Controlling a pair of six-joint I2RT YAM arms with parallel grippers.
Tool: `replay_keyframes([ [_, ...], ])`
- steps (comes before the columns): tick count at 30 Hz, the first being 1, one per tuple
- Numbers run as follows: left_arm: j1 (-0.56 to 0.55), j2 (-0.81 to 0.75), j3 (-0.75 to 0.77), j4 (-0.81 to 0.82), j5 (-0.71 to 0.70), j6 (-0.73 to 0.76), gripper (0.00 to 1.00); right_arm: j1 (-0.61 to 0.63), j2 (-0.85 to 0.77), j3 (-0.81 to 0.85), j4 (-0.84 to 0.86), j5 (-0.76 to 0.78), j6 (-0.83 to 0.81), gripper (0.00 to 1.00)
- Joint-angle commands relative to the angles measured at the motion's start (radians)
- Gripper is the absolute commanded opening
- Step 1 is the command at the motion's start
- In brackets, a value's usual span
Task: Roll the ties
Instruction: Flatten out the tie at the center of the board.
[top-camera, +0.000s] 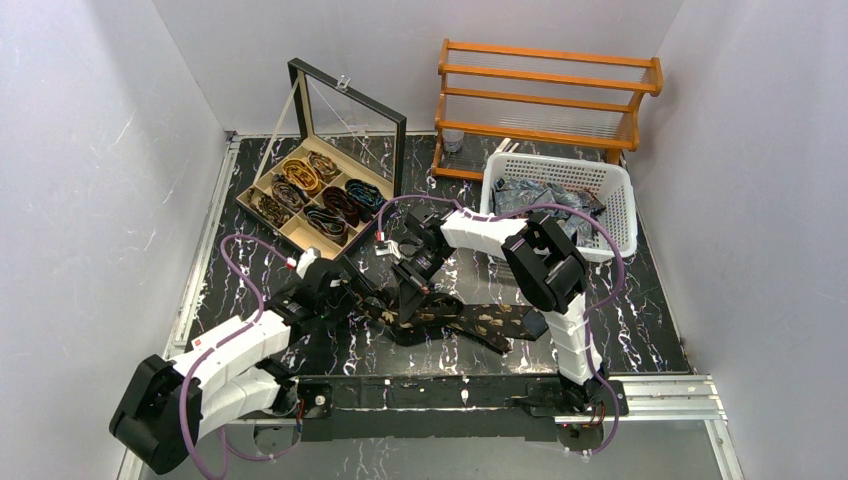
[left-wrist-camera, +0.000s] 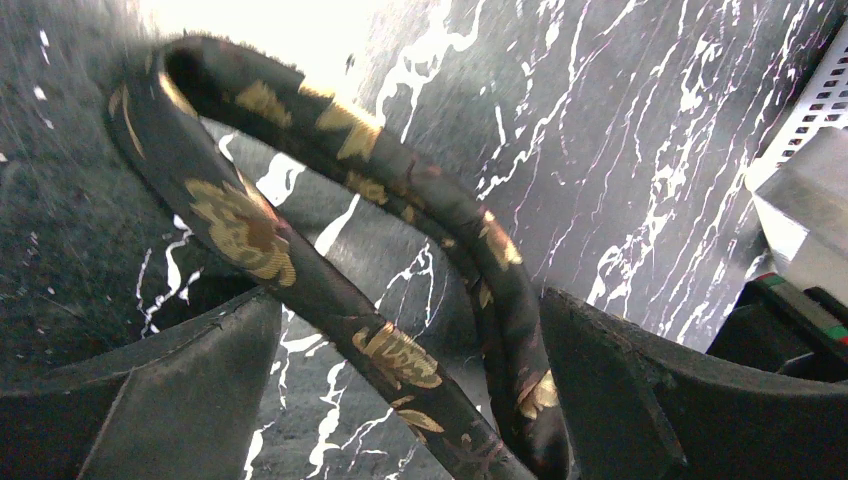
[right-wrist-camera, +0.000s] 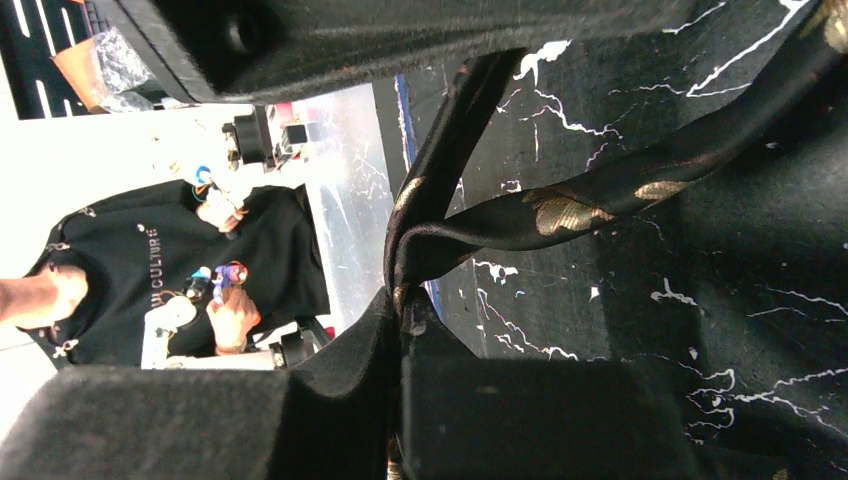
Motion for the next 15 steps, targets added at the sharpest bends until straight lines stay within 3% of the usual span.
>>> replay_keyframes([
  [1, 0.001, -0.019, -0.052, 0.06, 0.063, -0.158, 0.98, -0.01, -0.067, -0.022, 0.082, -0.008, 0.077, 0.05],
  [8, 0.001, -0.048, -0.062, -0.024, 0.043, -0.243, 0.97, -0.016, -0.092, -0.039, 0.16, -0.033, 0.128, 0.05],
  [15, -0.004, 0.056, -0.063, 0.033, 0.048, -0.227, 0.77, -0.016, -0.165, -0.085, 0.334, -0.097, 0.27, 0.06],
])
